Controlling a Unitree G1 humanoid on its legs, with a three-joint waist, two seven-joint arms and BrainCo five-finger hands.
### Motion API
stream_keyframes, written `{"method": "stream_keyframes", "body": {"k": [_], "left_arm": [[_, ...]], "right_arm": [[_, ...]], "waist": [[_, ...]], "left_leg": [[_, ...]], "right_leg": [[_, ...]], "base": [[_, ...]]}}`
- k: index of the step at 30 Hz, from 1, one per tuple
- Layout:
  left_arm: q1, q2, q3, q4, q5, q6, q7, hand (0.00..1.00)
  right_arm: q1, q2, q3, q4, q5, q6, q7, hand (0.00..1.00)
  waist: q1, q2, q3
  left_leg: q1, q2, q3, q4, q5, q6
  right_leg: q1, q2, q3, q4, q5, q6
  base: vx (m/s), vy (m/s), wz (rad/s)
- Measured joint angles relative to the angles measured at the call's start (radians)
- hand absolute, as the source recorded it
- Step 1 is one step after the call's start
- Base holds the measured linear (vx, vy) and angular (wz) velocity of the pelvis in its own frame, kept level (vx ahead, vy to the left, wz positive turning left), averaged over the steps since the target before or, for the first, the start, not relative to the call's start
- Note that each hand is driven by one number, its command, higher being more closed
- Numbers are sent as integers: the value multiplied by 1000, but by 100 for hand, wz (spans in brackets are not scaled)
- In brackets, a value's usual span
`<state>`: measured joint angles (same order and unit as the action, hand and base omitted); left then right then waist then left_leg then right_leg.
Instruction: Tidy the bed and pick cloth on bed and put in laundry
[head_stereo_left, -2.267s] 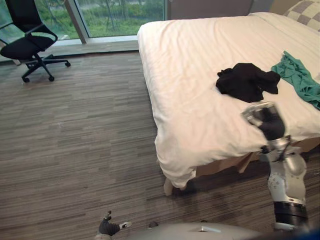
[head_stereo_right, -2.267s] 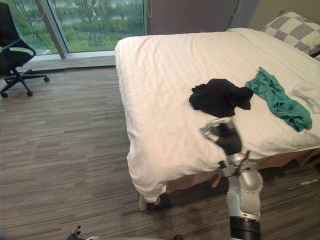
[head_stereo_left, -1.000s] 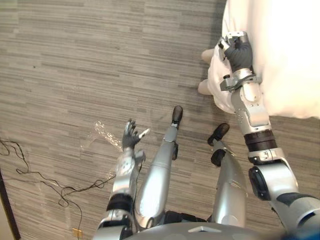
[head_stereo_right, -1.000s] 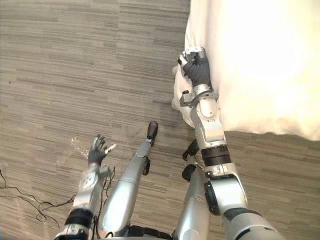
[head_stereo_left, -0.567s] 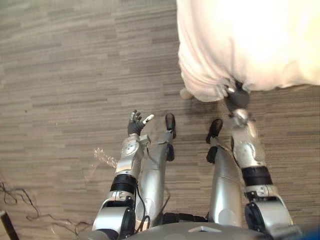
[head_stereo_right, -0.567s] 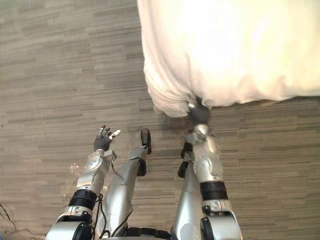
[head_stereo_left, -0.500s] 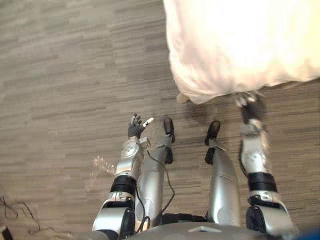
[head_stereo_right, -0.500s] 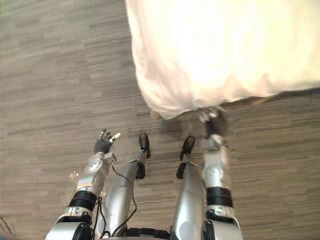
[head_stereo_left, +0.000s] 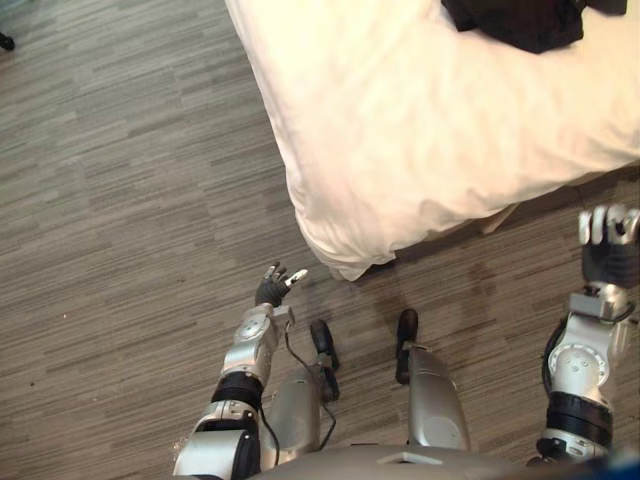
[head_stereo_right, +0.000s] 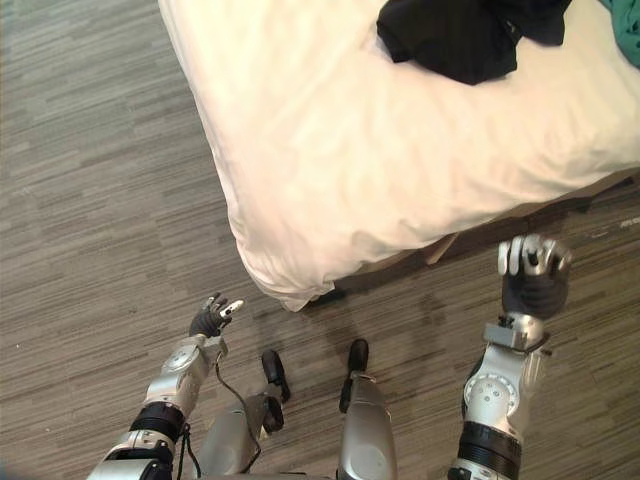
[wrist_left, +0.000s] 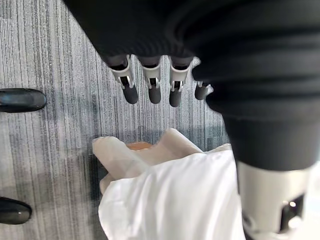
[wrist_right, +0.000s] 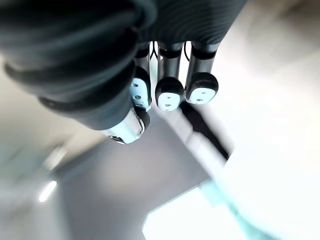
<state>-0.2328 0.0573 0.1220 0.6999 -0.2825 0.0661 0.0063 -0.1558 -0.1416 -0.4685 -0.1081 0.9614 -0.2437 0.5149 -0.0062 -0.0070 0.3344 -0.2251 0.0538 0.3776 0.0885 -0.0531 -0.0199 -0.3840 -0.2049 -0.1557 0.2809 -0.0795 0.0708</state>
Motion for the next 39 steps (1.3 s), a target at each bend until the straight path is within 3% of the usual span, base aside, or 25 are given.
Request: {"method": "stream_keyframes", "body": {"k": [5, 9, 11, 13, 14, 15, 18, 23, 27, 30, 31, 35, 39], "left_arm": [[5, -17, -3, -1, -1, 18, 2, 0], [-83, -40, -4, -1, -3, 16, 5, 0], [-129, -52, -4, -1, -4, 10, 19, 0], [-208, -54, 4, -1, -13, 7, 45, 0], [-222, -55, 9, -1, -13, 7, 46, 0], [-258, -61, 36, -4, -13, 7, 47, 0], [-298, -78, 84, -10, -34, 10, 86, 0], [-298, -88, 85, -11, -62, 10, 103, 0], [-276, -88, 86, -20, -62, 10, 128, 0], [-232, -88, 110, -30, -62, 8, 147, 0], [-214, -89, 118, -28, -62, 3, 152, 0], [-190, -90, 114, 20, -55, -55, 142, 0], [-148, -86, 114, 119, -33, -87, 106, 0]], "right_arm": [[-185, 1, 119, -71, 5, 62, -1, 100], [-387, 9, 216, -57, -5, 103, -143, 100], [-440, 15, 252, -1, -6, 102, -224, 100], [-513, 25, 267, 158, -23, 75, -352, 100], [-520, 24, 266, 184, -22, 72, -369, 100], [-542, 25, 267, 204, -21, 37, -377, 100], [-589, 11, 281, 173, -22, -22, -360, 100], [-549, 8, 213, 221, 20, -58, -281, 100], [-387, 8, 82, 404, 111, -53, -250, 100], [-201, 44, -41, 543, 196, -28, -226, 100], [-149, 61, -88, 559, 222, -25, -200, 0], [19, 52, -224, 623, 206, -20, -154, 0], [82, 75, -289, 757, -33, 17, -255, 0]], "waist": [[-1, 7, -4], [6, 29, 7], [14, 40, 20], [24, 48, 60], [24, 49, 69], [22, 57, 98], [2, 59, 137], [-3, 58, 138], [-7, 55, 139], [-36, 48, 145], [-47, 48, 145], [-78, 50, 136], [-87, 46, 98]], "left_leg": [[-58, -23, -16, 14, 5, 4], [-215, -31, -38, 38, 41, 8], [-282, -23, -49, 46, 55, 5], [-372, -2, -57, 79, 60, 4], [-384, 1, -57, 83, 62, 2], [-418, 8, -54, 93, 63, 2], [-456, 16, -31, 109, 64, 3], [-461, 34, 6, 126, 52, 8], [-444, 54, 38, 166, 23, 14], [-375, 68, 77, 185, -13, 15], [-338, 72, 85, 189, -25, 13], [-191, 70, 122, 154, -52, 9], [-77, 50, 138, 55, -28, -9]], "right_leg": [[-78, -34, -6, 69, -34, 6], [-239, -57, -16, 135, -40, 1], [-298, -51, -26, 140, -31, -12], [-372, -35, -32, 141, -15, -31], [-382, -33, -32, 140, -11, -34], [-412, -25, -29, 138, -1, -36], [-457, -15, -3, 132, 20, -40], [-457, 14, 34, 80, 61, -43], [-431, 32, 60, 56, 78, -40], [-372, 47, 92, 43, 79, -37], [-337, 52, 99, 37, 78, -35], [-213, 59, 117, 17, 64, -26], [-129, 61, 112, -13, 53, -21]], "base": [[19, 17, 16], [-38, -39, 34], [-49, -68, 25], [-42, -68, 7], [-43, -61, 0], [-31, -40, -7], [-27, -7, -19], [-11, 20, -25], [-3, -2, -35], [37, -9, -45], [70, -7, -53], [57, 3, -35], [89, -13, -8]]}}
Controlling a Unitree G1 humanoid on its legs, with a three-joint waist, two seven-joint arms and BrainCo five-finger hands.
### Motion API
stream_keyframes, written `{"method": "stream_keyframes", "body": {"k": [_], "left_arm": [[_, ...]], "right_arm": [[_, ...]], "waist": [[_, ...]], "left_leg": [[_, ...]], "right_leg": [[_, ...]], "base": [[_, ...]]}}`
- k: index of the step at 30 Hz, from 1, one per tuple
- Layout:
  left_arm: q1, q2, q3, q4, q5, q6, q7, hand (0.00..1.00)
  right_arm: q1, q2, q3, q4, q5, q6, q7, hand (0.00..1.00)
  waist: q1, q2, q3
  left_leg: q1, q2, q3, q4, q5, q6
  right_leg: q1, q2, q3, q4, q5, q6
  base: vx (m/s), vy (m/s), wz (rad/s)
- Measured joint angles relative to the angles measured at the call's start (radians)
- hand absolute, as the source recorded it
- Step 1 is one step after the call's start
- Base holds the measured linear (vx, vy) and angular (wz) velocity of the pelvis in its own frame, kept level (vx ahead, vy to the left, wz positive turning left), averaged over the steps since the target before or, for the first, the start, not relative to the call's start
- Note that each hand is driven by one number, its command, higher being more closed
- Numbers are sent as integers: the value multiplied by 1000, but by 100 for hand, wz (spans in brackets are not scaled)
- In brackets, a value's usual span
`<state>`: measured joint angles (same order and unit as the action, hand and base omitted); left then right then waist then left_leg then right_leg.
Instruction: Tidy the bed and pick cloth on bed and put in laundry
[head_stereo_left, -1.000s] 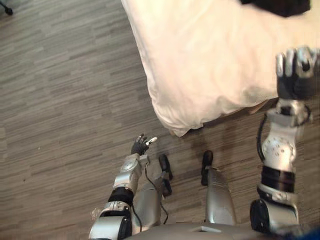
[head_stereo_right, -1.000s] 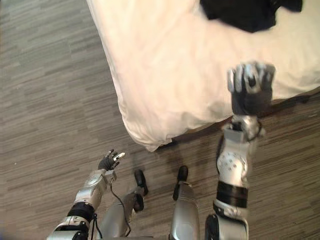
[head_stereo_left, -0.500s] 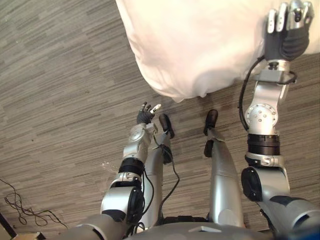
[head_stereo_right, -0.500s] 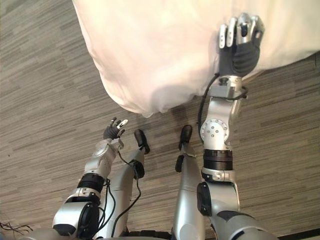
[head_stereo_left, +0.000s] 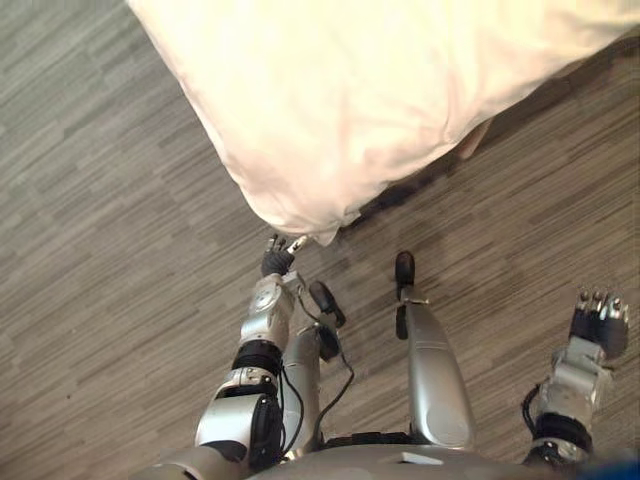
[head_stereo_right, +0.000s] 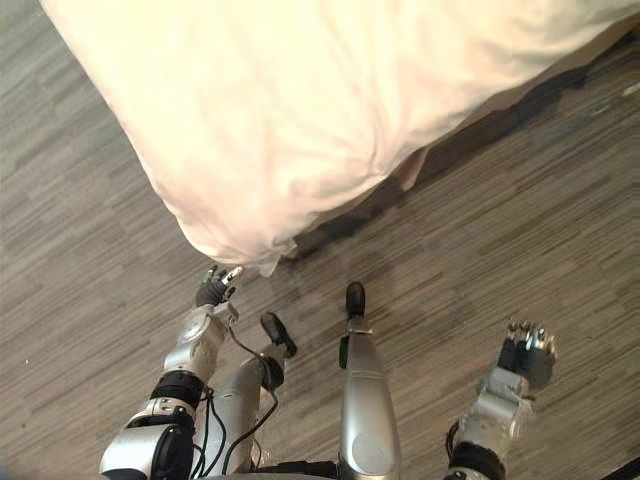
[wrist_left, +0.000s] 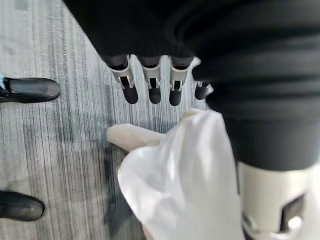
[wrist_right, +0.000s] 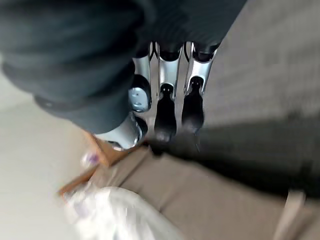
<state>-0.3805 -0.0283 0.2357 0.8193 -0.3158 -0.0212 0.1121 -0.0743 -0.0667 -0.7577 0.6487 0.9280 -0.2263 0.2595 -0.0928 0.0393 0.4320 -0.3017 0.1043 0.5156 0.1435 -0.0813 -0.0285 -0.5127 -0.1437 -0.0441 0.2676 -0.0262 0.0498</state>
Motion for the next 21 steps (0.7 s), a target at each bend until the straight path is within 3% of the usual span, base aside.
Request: {"method": "stream_keyframes", "body": {"k": [3, 6, 8, 12, 15, 19, 21], "left_arm": [[83, -1, -3, 33, 60, -15, 3, 0], [142, 1, -27, 32, 96, -25, 4, 0], [189, 1, -36, 31, 137, -46, 6, 0], [343, 2, -29, 52, 182, -89, 26, 0], [445, 0, -26, 117, 233, -115, 22, 0], [477, 11, 1, 163, 269, -119, 14, 0], [475, 14, 1, 181, 269, -112, -3, 0]], "right_arm": [[42, 55, 36, 77, -399, -1, -121, 0], [83, 107, 121, 109, -672, 2, -174, 0], [90, 127, 161, 146, -785, 15, -193, 0], [129, 124, 270, 229, -869, 51, -205, 0], [160, 86, 329, 270, -867, 63, -208, 0], [204, 54, 319, 313, -853, 81, -200, 0], [232, 55, 312, 311, -851, 78, -205, 0]], "waist": [[4, -2, -69], [26, -4, -109], [33, -7, -126], [58, -8, -191], [81, 9, -256], [75, 16, -315], [70, -6, -328]], "left_leg": [[76, 2, 4, -49, 19, -3], [138, 16, -4, -41, 9, -15], [165, 37, -19, 28, -24, -20], [180, 74, -172, 299, -131, -12], [210, 70, -297, 387, -200, -14], [339, 51, -303, 226, -278, -25], [366, 26, -249, 192, -267, -12]], "right_leg": [[71, 13, -15, -31, -7, -2], [157, 21, -44, -58, -9, -2], [219, 24, -59, -57, -20, -5], [338, 41, -31, -22, -79, 7], [362, 77, 72, -27, -75, 23], [398, 105, 167, -126, -8, 59], [408, 87, 199, -186, 39, 59]], "base": [[165, -12, -1], [163, -2, 4], [119, 7, 12], [72, 48, -20], [-18, 163, -87], [-81, 177, -83], [-130, 149, -72]]}}
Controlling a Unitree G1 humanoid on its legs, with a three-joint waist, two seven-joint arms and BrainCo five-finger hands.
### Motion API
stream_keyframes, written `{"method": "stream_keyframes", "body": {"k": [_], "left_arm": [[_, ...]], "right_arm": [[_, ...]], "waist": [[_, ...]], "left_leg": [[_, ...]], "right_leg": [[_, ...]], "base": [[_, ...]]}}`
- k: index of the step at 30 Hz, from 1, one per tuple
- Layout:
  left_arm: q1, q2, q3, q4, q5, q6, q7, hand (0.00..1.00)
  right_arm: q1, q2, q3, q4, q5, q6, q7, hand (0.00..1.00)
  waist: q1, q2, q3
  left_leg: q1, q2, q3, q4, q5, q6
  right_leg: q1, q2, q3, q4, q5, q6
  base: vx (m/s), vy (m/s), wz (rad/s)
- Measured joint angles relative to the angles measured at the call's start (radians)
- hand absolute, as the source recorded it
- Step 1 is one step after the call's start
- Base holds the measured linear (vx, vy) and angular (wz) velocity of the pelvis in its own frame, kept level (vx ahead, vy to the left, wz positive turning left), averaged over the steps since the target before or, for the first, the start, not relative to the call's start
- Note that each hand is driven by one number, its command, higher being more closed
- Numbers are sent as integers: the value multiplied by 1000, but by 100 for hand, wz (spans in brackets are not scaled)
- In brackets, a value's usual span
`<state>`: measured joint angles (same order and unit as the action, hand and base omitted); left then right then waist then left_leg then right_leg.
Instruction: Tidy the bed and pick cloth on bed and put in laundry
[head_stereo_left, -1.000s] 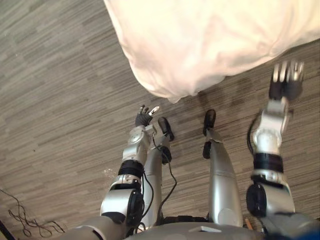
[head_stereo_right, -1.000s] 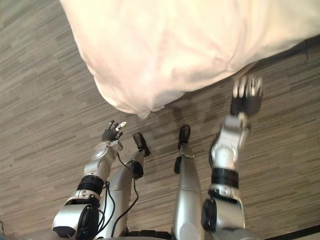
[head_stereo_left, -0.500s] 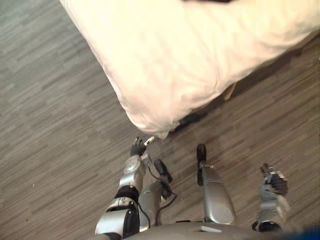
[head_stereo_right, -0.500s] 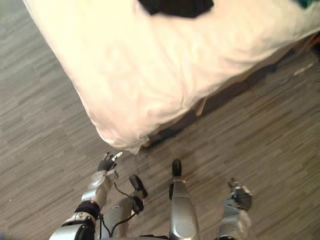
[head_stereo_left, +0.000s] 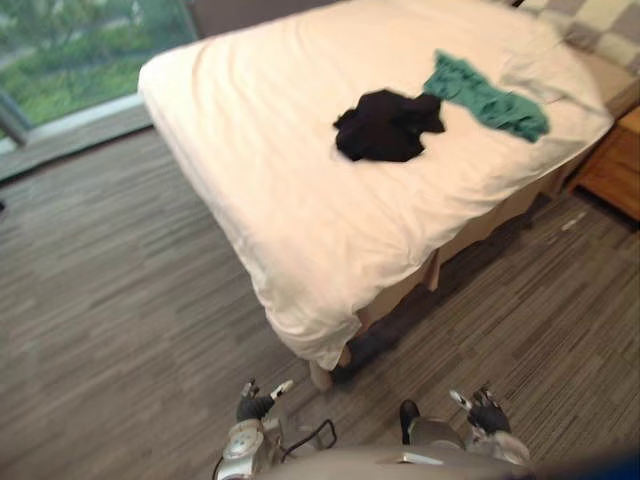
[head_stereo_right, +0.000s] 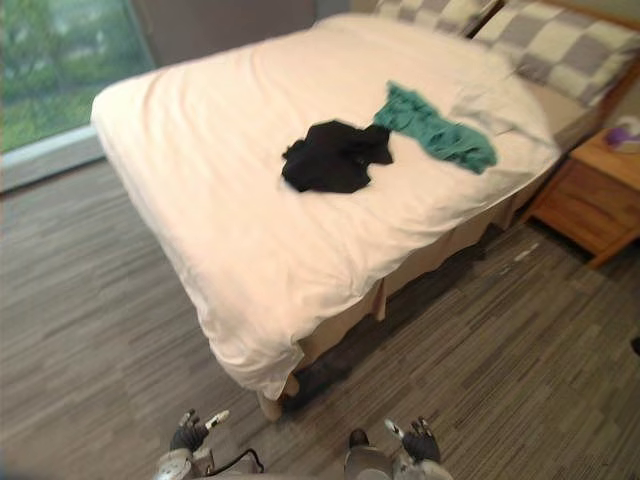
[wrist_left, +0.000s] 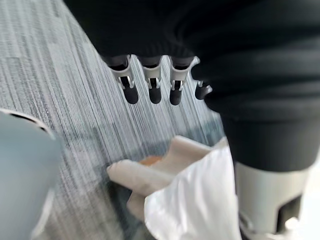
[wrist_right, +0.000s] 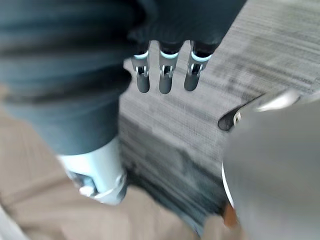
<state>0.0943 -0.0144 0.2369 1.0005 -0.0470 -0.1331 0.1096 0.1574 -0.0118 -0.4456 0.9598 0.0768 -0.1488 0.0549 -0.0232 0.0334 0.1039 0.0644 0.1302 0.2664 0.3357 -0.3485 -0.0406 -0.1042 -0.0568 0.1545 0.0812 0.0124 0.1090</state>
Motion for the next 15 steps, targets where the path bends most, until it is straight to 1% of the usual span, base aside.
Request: {"method": "stream_keyframes", "body": {"k": [1, 2, 3, 4, 5, 6, 8, 9, 10, 11, 12, 13, 14, 15], "left_arm": [[3, 0, 1, 3, 0, 2, -4, 0], [9, 2, 1, 4, 1, 8, -10, 0], [13, 4, 2, 3, 1, 12, -17, 0], [19, 3, 2, 3, 2, 14, -18, 0], [23, 3, 1, 3, 3, 18, -18, 0], [30, 1, 2, 2, 1, 22, -19, 0], [38, 7, -3, 3, 28, 22, -25, 0], [39, 19, -6, 3, 46, 23, -26, 0], [34, 25, -7, 5, 62, 27, -25, 0], [25, 25, -16, 11, 79, 35, -26, 0], [20, 26, -36, 18, 89, 40, -26, 0], [11, 25, -52, 24, 106, 43, -29, 0], [5, 25, -57, 25, 109, 43, -29, 0], [13, 29, -63, 26, 109, 43, -31, 0]], "right_arm": [[12, 2, 1, 0, 0, 0, 2, 0], [33, 3, 1, 0, 0, -1, 4, 0], [51, 5, 6, 0, 0, -9, 7, 0], [61, 9, 16, 0, 1, -22, 14, 0], [64, 9, 22, 0, 1, -37, 15, 0], [68, 9, 29, 0, 3, -56, 15, 0], [74, 10, 49, -1, 26, -91, 13, 0], [81, 13, 59, 2, 30, -102, 11, 0], [79, 12, 60, 7, 30, -112, 10, 0], [77, 4, 61, 22, 30, -127, 6, 0], [77, -3, 61, 41, 30, -132, -1, 0], [65, -7, 65, 71, 28, -131, -14, 0], [57, -13, 64, 81, 25, -131, -19, 0], [30, -23, 60, 93, 20, -130, -23, 0]], "waist": [[1, -2, -4], [1, -6, -10], [0, -4, -11], [0, -2, -12], [-3, -2, -12], [-8, -2, -12], [-15, -9, -12], [-17, -29, -14], [-17, -32, -14], [-18, -25, -15], [-20, -27, -14], [-17, -17, -16], [-14, -13, -16], [11, 5, -25]], "left_leg": [[7, -6, 32, -7, 2, 4], [17, -7, 66, -18, 6, 12], [28, -1, 99, -33, 12, 20], [33, 12, 133, -39, 18, 19], [39, 20, 155, -47, 22, 15], [52, 31, 181, -58, 29, 6], [73, 38, 226, -79, 43, -11], [88, 22, 242, -86, 50, -20], [95, 7, 231, -98, 56, -17], [95, 0, 180, -112, 67, 0], [94, -5, 144, -119, 74, 14], [92, -25, 76, -156, 66, 24], [89, -39, 51, -177, 66, 24], [73, -41, 30, -219, 82, 38]], "right_leg": [[4, -12, 0, -20, 6, -2], [4, -29, -39, -22, 4, -11], [-14, -53, -126, 13, -4, -44], [-47, -70, -228, 109, -16, -64], [-61, -74, -277, 185, -31, -82], [-61, -78, -324, 272, -66, -88], [-59, -84, -382, 364, -154, -84], [-64, -87, -403, 374, -180, -83], [-65, -83, -418, 372, -193, -94], [-66, -71, -417, 361, -197, -102], [-63, -58, -412, 337, -195, -105], [-57, -21, -375, 272, -167, -117], [-53, -1, -351, 228, -141, -111], [-32, 44, -349, 110, -89, -86]], "base": [[-176, 145, -78], [-119, 97, -79], [-62, 58, -87], [-12, 19, -86], [24, 7, -86], [50, -17, -79], [59, -78, -78], [83, -115, -75], [77, -142, -84], [25, -179, -76], [2, -219, -92], [-34, -162, -80], [-93, -54, -110], [-92, 14, -121]]}}
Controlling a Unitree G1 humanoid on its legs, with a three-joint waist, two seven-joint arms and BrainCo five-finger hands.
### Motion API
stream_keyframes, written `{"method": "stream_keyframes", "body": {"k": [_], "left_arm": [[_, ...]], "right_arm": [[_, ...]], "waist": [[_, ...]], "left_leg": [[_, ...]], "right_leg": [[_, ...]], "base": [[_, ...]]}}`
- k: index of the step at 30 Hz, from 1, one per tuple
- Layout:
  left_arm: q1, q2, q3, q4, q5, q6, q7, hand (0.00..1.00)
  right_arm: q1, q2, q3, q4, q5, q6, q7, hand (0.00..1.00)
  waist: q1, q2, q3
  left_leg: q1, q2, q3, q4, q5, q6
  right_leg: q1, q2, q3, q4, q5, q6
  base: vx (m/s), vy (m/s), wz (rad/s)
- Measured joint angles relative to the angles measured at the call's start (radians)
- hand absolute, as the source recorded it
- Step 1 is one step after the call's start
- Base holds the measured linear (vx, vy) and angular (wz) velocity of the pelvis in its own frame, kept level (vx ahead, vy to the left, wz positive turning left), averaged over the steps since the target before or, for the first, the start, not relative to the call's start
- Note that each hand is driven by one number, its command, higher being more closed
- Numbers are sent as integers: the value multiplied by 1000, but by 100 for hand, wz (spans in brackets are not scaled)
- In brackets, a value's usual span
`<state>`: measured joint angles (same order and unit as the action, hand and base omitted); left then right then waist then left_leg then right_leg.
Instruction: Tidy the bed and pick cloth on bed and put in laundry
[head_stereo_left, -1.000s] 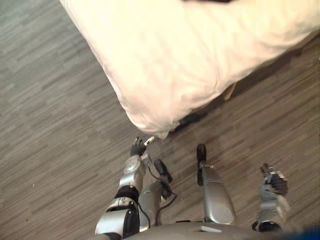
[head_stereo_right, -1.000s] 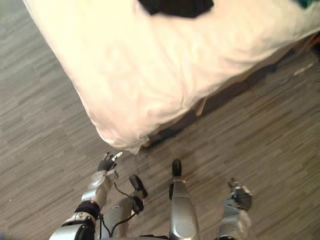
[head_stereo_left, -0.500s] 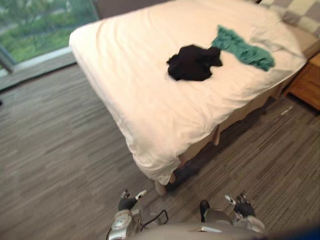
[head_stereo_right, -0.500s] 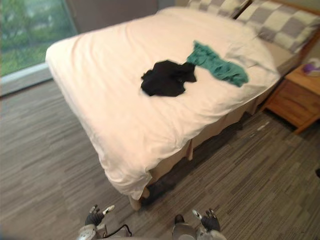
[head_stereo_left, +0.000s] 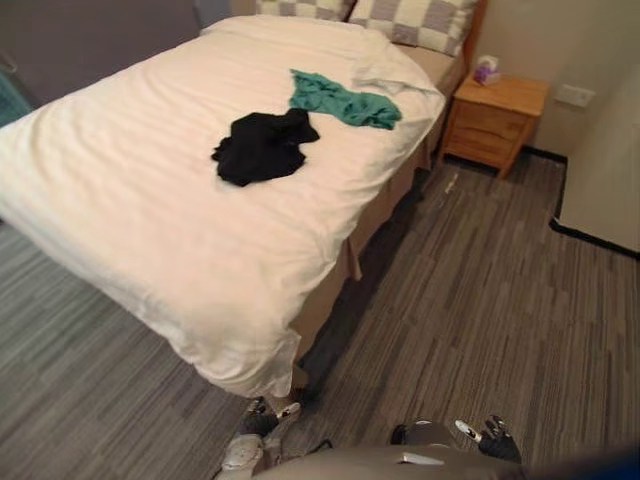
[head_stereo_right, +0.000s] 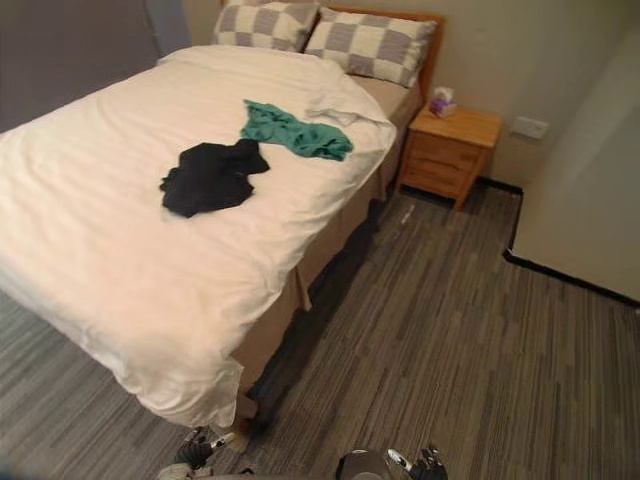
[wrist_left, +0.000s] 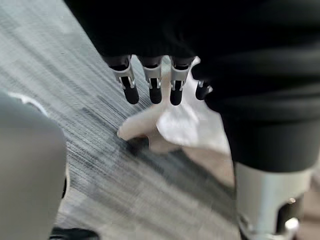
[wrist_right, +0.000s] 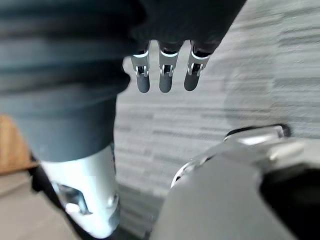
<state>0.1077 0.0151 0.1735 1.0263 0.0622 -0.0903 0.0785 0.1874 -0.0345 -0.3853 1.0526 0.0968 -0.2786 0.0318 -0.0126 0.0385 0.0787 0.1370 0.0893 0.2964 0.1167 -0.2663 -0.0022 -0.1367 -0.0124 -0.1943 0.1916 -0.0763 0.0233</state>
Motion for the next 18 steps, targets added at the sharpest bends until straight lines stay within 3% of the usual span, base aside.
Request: {"method": "stream_keyframes", "body": {"k": [1, 2, 3, 4, 5, 7, 9, 12, 15, 17, 18], "left_arm": [[-8, 4, -3, -2, 1, 0, -4, 0], [-12, 33, -25, -2, 8, 7, -10, 0], [-11, 39, -26, -3, 7, 8, -10, 0], [-13, 55, -26, -2, 8, 9, -10, 0], [-22, 55, -29, 2, 7, 12, -11, 0], [-44, 38, -71, 15, 7, 15, -15, 0], [-52, 34, -94, 16, 8, 16, -15, 0], [-53, 38, -94, 16, 8, 11, -15, 0], [-42, 38, -93, 18, 22, -9, -28, 0], [-36, 40, -86, 17, 28, -21, -34, 0], [-29, 36, -70, 12, 23, -41, -34, 0]], "right_arm": [[-9, -2, -12, 4, -4, 2, -6, 0], [-18, 6, -9, 8, -20, 5, -10, 0], [-11, 8, -8, 9, -32, 9, -13, 0], [-6, 13, -2, 6, -47, 10, -16, 0], [-6, 10, 8, 3, -57, 10, -17, 0], [4, -5, 12, 16, -70, 14, -16, 0], [15, -18, 11, 30, -71, 18, -15, 0], [16, -16, 21, 37, -58, 18, -2, 0], [11, -20, 61, 37, 1, 51, 6, 0], [-7, -26, 101, 37, 20, 85, 5, 0], [-31, -36, 123, 39, 20, 104, 5, 0]], "waist": [[6, 7, 1], [-26, -43, 2], [-26, -55, -1], [-24, -65, -8], [-25, -57, -8], [-28, -14, -1], [-35, -4, -7], [-36, -10, -4], [-27, -26, 10], [-21, -47, 18], [5, -50, 23]], "left_leg": [[1, 19, 47, -8, 21, -22], [9, 8, 72, -9, 30, -32], [19, 7, 87, -10, 30, -34], [19, 10, 114, -8, 32, -44], [14, 16, 128, -8, 38, -52], [10, 44, 135, -5, 64, -53], [2, 41, 136, -5, 104, -57], [6, 43, 136, 12, 129, -59], [40, 43, 125, 44, 130, -60], [16, 36, 18, 140, 122, -48], [-20, 21, -90, 210, 90, -17]], "right_leg": [[-28, -41, -83, 126, -71, -78], [-15, -143, -190, 274, -157, -57], [8, -166, -213, 268, -167, -44], [26, -159, -211, 206, -169, -12], [33, -132, -207, 155, -151, -21], [85, -61, -176, 7, -66, -31], [111, -43, -161, -89, -10, -30], [169, -21, -133, -227, 66, -35], [236, -9, -116, -287, 96, -33], [245, -12, -56, -287, 96, -32], [246, -17, 3, -287, 97, -31]], "base": [[-44, -46, -114], [46, -97, -79], [96, -155, -65], [82, -130, -74], [69, -143, -80], [26, -122, -57], [14, -83, -43], [8, -64, -33], [-7, -3, -17], [-32, 8, -44], [-27, 71, -135]]}}
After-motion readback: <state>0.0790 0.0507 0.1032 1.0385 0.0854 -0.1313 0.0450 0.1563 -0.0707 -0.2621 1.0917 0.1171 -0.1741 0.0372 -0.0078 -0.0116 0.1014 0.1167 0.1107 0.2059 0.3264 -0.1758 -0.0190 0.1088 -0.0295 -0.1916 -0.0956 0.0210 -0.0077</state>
